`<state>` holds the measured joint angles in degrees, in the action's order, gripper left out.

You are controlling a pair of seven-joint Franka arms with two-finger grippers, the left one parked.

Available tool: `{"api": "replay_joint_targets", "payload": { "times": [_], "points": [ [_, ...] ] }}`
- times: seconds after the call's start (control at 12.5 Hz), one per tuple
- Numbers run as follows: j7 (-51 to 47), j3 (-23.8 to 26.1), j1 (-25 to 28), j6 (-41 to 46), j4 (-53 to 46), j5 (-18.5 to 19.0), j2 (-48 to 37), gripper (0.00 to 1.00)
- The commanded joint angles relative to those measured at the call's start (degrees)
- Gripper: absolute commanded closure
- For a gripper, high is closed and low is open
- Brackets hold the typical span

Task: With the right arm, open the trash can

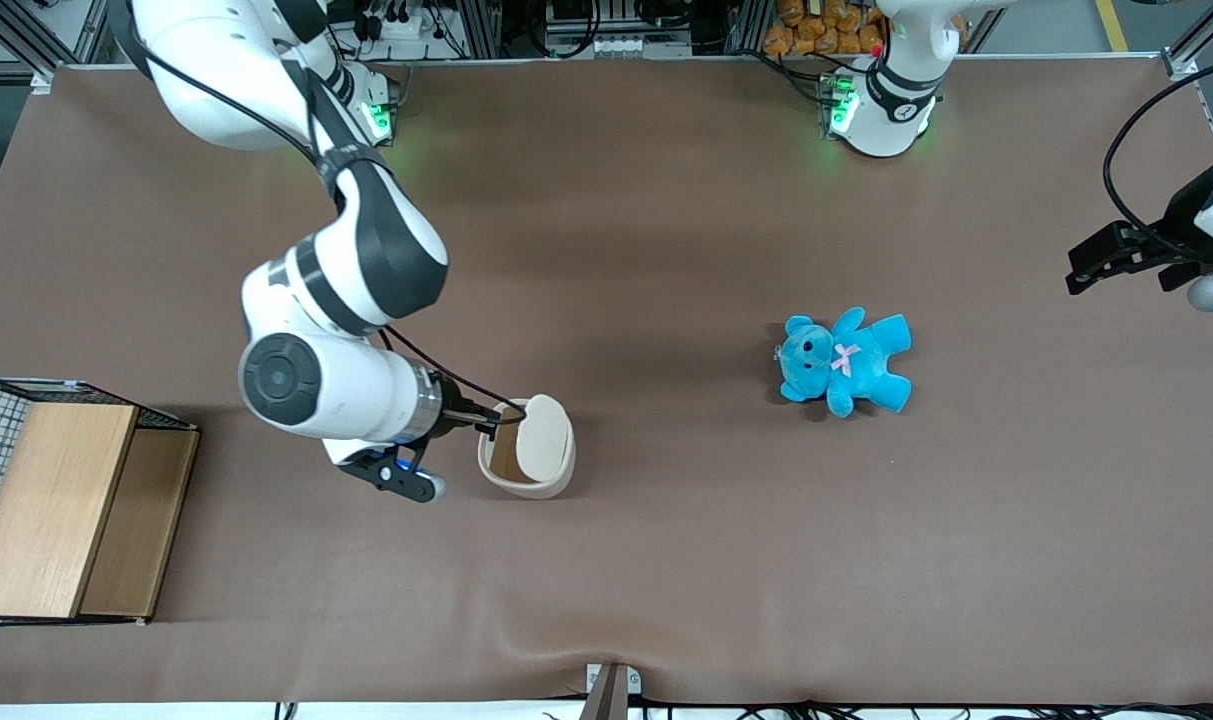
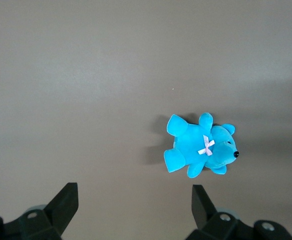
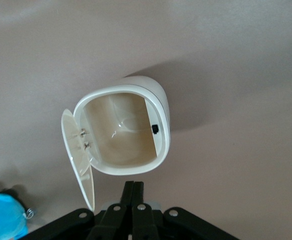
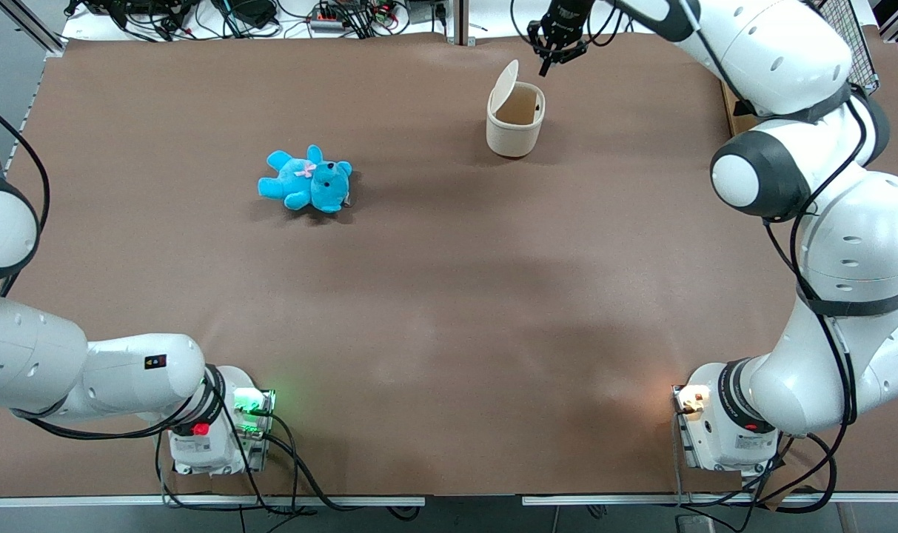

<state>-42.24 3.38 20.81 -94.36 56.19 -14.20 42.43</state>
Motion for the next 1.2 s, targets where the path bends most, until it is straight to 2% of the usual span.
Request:
{"api": "replay_joint_targets", "payload": {
  "times": [0.0,0.08,0.16,0.24,0.4,0.56,0.72,0.8,1.04,1.12],
  "points": [
    [-0.8,0.3,-2.0,2.3,-0.2,-1.6,-1.7,0.83],
    [-0.8,0.3,-3.0,3.6,-0.2,-1.6,-2.0,0.61],
    [-0.5,0.3,-4.3,5.1,-0.2,-1.6,-2.9,0.49],
    [-0.2,0.6,-5.6,5.8,-0.1,-1.7,-3.8,0.00],
    [-0.3,0.2,-6.2,6.9,0.2,-1.3,-6.6,0.00],
    [1.1,0.4,-8.1,8.9,0.4,0.8,-8.1,0.00],
    [9.6,0.3,-9.0,12.7,0.5,6.5,-10.2,0.00],
    [11.5,0.3,-9.6,13.8,0.6,8.1,-11.2,0.00],
    [14.4,0.3,-12.1,17.5,0.8,8.9,-14.5,0.00],
    [16.9,0.3,-12.9,18.9,0.8,10.4,-15.4,0.00]
  ]
}}
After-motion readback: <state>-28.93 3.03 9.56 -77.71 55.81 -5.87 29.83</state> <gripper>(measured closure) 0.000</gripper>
